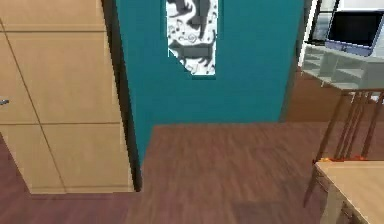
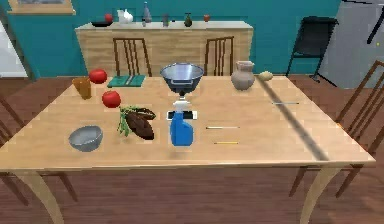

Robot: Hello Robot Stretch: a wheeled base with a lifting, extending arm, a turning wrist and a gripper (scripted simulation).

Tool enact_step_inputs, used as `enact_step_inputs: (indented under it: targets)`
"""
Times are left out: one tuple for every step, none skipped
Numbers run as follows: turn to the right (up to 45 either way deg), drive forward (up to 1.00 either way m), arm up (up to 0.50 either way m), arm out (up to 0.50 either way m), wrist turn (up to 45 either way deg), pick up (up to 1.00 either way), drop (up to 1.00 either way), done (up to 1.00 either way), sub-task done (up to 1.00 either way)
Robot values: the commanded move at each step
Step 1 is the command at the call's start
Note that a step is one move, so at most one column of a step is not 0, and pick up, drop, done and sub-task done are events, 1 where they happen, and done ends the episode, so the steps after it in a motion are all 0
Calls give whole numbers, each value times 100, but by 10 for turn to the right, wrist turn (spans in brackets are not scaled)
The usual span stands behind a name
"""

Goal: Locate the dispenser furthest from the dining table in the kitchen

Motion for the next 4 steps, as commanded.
enact_step_inputs:
  targets:
    - [0, 15, 0, 0, 0, 0, 0, 0, 0]
    - [180, 0, 0, 0, 0, 0, 0, 0, 0]
    - [0, 80, 0, 0, 0, 0, 0, 0, 0]
    - [90, 0, 0, 0, 0, 0, 0, 0, 0]
